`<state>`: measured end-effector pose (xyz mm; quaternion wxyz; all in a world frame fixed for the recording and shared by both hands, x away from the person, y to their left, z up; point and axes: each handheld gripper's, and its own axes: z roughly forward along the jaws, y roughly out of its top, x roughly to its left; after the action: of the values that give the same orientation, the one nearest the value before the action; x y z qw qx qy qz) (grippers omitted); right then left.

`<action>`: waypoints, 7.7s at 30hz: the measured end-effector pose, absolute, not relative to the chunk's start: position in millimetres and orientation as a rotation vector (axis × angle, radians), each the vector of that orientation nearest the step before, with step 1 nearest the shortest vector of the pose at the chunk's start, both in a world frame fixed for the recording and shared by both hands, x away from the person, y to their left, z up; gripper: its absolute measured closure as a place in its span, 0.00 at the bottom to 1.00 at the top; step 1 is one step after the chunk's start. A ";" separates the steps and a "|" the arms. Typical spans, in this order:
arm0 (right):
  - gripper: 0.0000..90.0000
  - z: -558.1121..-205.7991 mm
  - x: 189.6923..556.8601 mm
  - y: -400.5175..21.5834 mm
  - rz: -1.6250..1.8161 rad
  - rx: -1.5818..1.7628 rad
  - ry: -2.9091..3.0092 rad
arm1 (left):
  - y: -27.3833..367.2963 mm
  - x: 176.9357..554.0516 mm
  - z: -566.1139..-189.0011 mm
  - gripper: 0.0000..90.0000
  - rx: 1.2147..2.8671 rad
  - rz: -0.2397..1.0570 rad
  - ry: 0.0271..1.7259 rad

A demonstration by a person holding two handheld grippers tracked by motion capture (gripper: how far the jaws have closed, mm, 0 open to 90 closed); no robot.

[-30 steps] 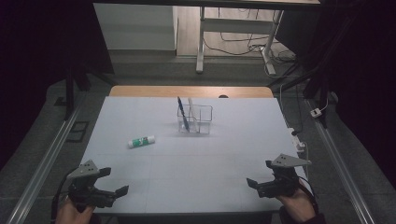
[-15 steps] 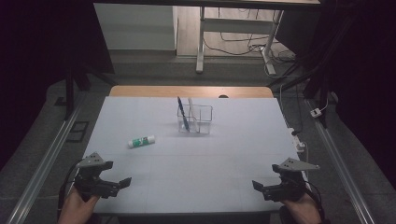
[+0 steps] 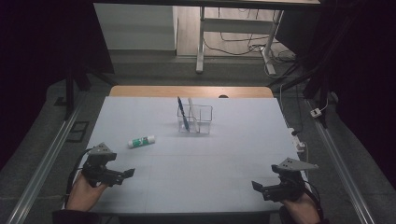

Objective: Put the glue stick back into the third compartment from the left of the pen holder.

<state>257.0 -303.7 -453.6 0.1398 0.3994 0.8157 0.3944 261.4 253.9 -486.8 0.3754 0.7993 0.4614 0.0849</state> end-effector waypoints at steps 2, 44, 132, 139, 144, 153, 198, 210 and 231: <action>0.00 -453.6 257.2 -303.3 1.134 1.154 2.363 | 254.2 268.1 -488.2 0.00 2.052 0.217 1.183; 0.00 -455.1 258.8 -300.8 1.095 1.140 2.401 | 282.6 363.3 -527.7 0.98 2.286 0.231 1.234; 0.00 -455.5 259.2 -300.7 1.105 1.132 2.418 | 183.5 431.8 -503.2 0.72 2.348 0.062 1.177; 0.00 -455.5 258.9 -300.7 1.108 1.131 2.414 | 181.9 426.0 -488.8 0.72 2.263 0.073 1.131; 0.00 -455.5 258.9 -300.7 1.111 1.130 2.414 | 175.8 422.5 -474.1 0.72 2.217 0.092 1.072; 0.00 -455.2 258.7 -301.4 1.114 1.130 2.412 | 159.6 416.9 -448.0 0.72 2.138 0.131 0.982; 0.00 -454.8 257.3 -303.3 1.140 1.123 2.411 | 61.1 464.2 -400.6 0.72 1.964 0.214 0.800; 0.00 -455.1 256.9 -303.2 1.138 1.109 2.415 | 39.4 485.9 -410.3 0.72 1.949 0.253 0.802; 0.00 -455.3 255.3 -302.2 1.124 1.090 2.424 | 9.6 500.6 -433.9 0.71 2.003 0.318 0.713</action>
<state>255.3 -302.2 -455.3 0.1276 0.3747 0.8331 0.3863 500.6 9.6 -433.9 0.4757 0.8196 0.2916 0.1303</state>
